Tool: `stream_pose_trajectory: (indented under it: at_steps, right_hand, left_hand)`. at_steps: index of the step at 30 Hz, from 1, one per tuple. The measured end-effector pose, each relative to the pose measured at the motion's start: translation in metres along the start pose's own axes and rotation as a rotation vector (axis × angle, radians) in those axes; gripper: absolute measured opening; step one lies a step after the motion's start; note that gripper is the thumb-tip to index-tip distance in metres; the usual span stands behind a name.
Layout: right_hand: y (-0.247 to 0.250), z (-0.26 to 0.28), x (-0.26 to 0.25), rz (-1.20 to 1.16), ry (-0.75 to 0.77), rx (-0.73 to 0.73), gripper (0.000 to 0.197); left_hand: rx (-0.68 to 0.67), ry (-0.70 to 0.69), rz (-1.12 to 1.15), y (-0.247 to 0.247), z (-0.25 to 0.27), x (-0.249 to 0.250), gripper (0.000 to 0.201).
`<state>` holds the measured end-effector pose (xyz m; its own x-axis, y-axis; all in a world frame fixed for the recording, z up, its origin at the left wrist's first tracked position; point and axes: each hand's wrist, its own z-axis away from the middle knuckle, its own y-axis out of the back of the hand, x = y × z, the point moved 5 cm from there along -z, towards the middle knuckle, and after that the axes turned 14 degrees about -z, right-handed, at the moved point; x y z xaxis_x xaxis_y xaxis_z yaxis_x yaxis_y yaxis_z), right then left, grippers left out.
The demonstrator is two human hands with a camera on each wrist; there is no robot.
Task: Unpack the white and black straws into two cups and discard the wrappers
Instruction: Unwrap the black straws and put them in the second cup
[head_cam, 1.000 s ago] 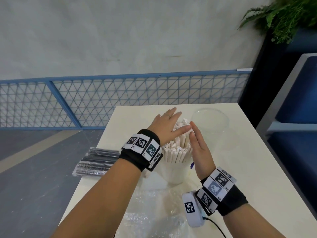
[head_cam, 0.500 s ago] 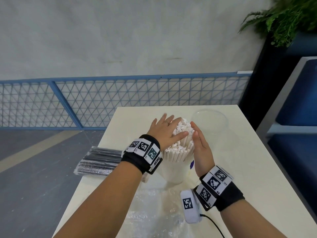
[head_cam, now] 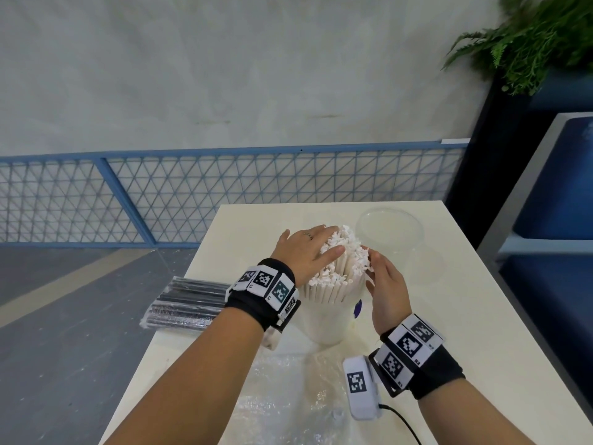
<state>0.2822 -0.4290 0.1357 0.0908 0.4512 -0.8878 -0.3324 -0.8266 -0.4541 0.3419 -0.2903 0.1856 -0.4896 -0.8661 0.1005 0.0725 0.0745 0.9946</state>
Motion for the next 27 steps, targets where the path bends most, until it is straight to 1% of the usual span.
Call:
stream_pose_trajectory:
  at_steps: [6, 9, 12, 14, 16, 18, 21, 22, 25, 27]
  right_hand:
    - [0.002, -0.005, 0.003, 0.011, 0.005, 0.026, 0.024]
    - [0.003, -0.007, 0.007, 0.079, 0.037, 0.025, 0.022]
    - [0.003, -0.008, 0.005, 0.112, 0.067, 0.017, 0.02]
    - [0.003, -0.008, 0.0, 0.114, 0.091, 0.023, 0.02]
    - [0.004, -0.009, -0.003, 0.15, 0.12, 0.025, 0.022]
    - [0.006, -0.009, -0.003, 0.179, 0.127, 0.014, 0.023]
    - [0.011, -0.004, 0.002, 0.223, 0.115, 0.001, 0.022]
    - [0.013, -0.001, 0.003, 0.233, 0.11, -0.005, 0.022]
    - [0.018, 0.003, 0.011, 0.201, 0.071, 0.012, 0.025]
    - [0.022, 0.005, 0.018, 0.134, 0.02, 0.054, 0.017]
  left_hand:
    - [0.02, 0.006, 0.006, 0.0, 0.001, 0.001, 0.053]
    - [0.049, 0.012, -0.009, 0.003, 0.002, 0.003, 0.054]
    - [0.057, 0.05, 0.03, 0.002, 0.003, 0.0, 0.059]
    - [0.047, 0.092, -0.002, 0.002, 0.004, -0.004, 0.059]
    - [0.086, 0.137, -0.029, 0.008, 0.008, -0.009, 0.059]
    - [0.171, 0.186, 0.077, 0.013, 0.014, -0.019, 0.056]
    - [0.357, 0.241, 0.371, 0.014, 0.033, -0.036, 0.047]
    - [0.382, 0.263, 0.421, 0.009, 0.042, -0.04, 0.044]
    - [0.341, 0.326, 0.413, -0.014, 0.068, -0.05, 0.038]
    - [0.303, 0.373, 0.396, -0.035, 0.084, -0.061, 0.035]
